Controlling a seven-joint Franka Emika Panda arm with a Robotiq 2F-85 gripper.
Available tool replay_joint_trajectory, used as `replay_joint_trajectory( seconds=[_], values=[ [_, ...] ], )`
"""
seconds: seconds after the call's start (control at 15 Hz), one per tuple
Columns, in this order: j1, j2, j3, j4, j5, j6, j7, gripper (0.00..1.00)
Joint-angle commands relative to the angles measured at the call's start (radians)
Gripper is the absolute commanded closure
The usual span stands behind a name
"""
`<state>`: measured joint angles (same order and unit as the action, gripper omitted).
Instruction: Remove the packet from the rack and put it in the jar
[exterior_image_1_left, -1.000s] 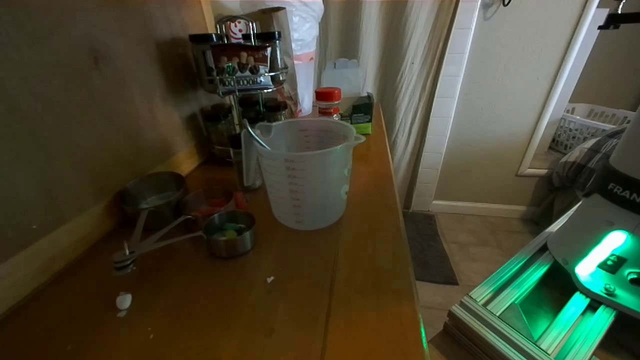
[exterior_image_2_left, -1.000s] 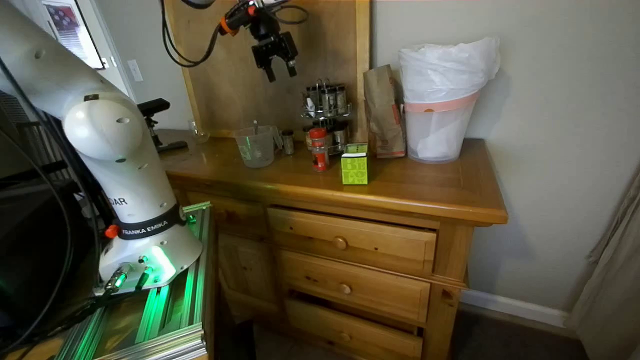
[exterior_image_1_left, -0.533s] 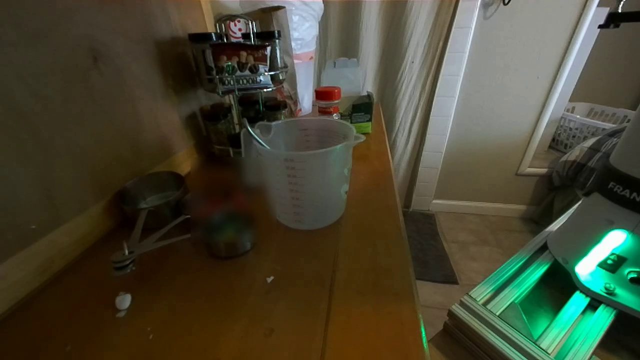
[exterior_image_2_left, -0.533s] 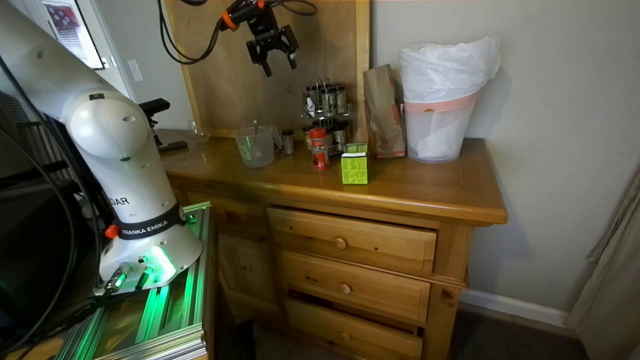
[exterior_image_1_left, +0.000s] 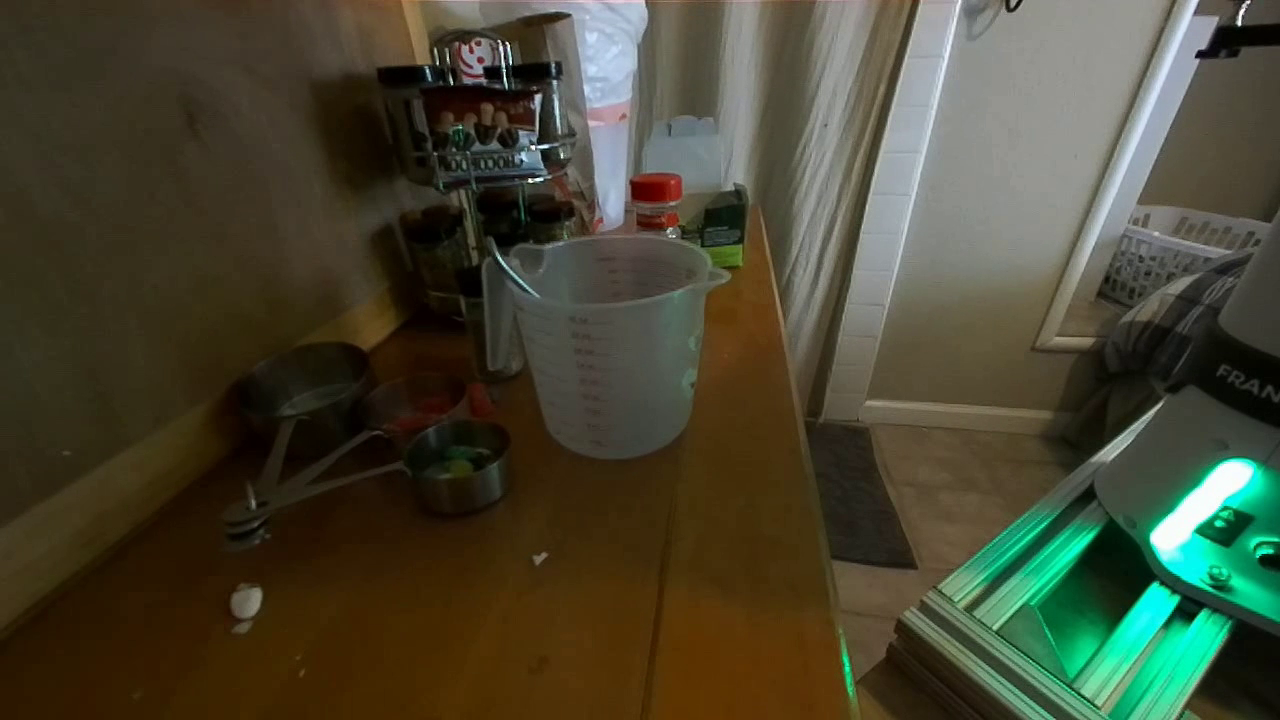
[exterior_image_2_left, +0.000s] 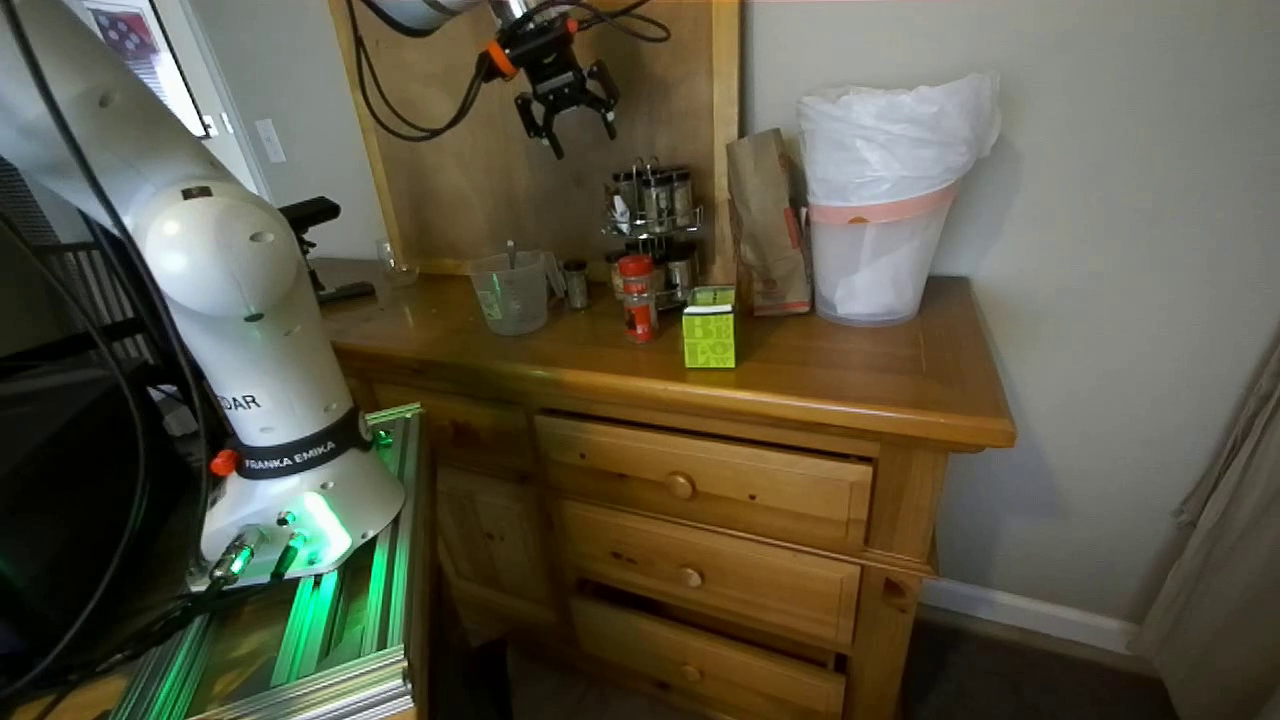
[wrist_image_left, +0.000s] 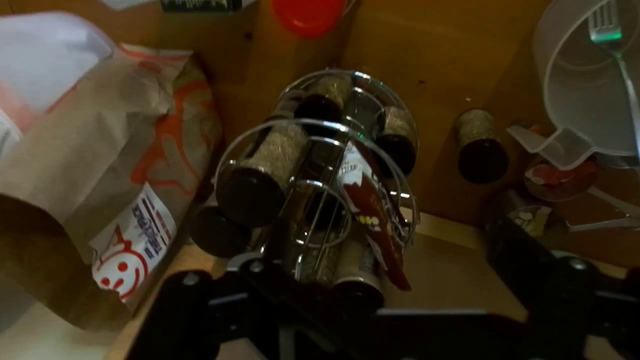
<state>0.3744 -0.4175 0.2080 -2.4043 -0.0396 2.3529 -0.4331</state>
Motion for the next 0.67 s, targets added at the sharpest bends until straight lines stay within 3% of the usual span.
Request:
replay_joint_trajectory(
  seconds=[0.0,0.2,0.33,0.47,0.6],
  values=[
    [0.037,0.149,-0.031,0.076,0.008,0.134,-0.180,0.00],
    [0.073,0.173,-0.033,0.084,0.061,0.189,-0.339,0.01],
    [0.102,0.158,-0.039,0.073,0.125,0.195,-0.469,0.09],
    [0.107,0.131,-0.034,0.062,0.154,0.167,-0.540,0.23],
    [0.119,0.128,-0.038,0.069,0.196,0.112,-0.612,0.29]
  ],
)
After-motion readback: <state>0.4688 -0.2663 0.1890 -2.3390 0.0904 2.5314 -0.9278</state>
